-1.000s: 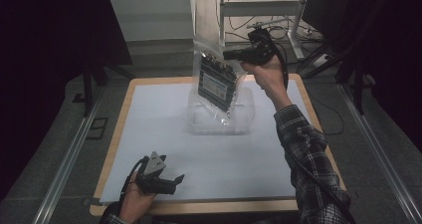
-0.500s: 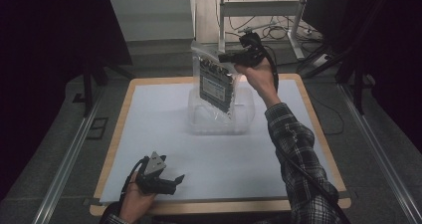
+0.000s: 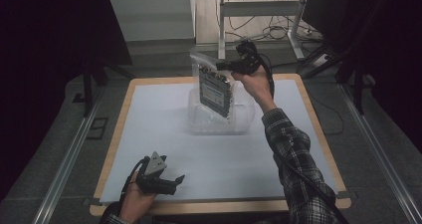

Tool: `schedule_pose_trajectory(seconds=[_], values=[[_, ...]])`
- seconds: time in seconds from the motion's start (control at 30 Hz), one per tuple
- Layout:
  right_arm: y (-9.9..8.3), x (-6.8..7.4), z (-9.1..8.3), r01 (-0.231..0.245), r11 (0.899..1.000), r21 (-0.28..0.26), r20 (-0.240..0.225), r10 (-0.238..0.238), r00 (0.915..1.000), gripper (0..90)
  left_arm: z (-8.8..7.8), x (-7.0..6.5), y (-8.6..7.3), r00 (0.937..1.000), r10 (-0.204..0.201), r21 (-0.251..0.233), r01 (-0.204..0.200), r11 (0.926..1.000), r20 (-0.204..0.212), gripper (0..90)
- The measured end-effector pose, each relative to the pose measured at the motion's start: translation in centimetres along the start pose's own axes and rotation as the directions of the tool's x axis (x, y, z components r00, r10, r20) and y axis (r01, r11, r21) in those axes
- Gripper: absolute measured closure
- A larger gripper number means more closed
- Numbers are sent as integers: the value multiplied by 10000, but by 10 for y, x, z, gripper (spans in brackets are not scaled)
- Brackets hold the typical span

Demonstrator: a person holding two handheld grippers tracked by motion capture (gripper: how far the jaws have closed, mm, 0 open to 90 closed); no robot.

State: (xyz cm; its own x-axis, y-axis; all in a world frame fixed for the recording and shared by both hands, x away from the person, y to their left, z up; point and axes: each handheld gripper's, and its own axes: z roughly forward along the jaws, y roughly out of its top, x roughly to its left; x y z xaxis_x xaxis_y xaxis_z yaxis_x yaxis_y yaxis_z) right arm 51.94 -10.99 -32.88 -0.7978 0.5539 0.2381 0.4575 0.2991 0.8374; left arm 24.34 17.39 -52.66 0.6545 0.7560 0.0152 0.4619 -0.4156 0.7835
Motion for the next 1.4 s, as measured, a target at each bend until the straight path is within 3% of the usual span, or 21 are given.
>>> schedule_pose_trajectory(seconds=[0.5,0.7,1.0,1.1,1.2,1.4], values=[[-19,-5,-7,445,9990,11,217,-446,9988,887,1,-1,0,10000,76,127,-76,9999,-23,80],[-19,-5,-6,998,9950,80,938,-1001,9905,883,1,-1,0,10000,77,132,-77,9999,-20,80],[-18,-18,-7,820,9966,90,1577,-824,9840,871,2,-1,0,9999,99,167,-98,9998,-29,80],[-19,-21,-6,762,9969,176,1637,-781,9834,816,2,-1,0,9999,101,163,-100,9998,-25,80],[-21,-19,-2,1011,9934,542,1884,-1096,9760,740,2,-1,0,10000,90,154,-90,9998,-32,80],[-21,-15,2,1286,9901,555,2099,-1375,9680,618,0,2,-1,9999,-111,-64,111,9999,31,67]])
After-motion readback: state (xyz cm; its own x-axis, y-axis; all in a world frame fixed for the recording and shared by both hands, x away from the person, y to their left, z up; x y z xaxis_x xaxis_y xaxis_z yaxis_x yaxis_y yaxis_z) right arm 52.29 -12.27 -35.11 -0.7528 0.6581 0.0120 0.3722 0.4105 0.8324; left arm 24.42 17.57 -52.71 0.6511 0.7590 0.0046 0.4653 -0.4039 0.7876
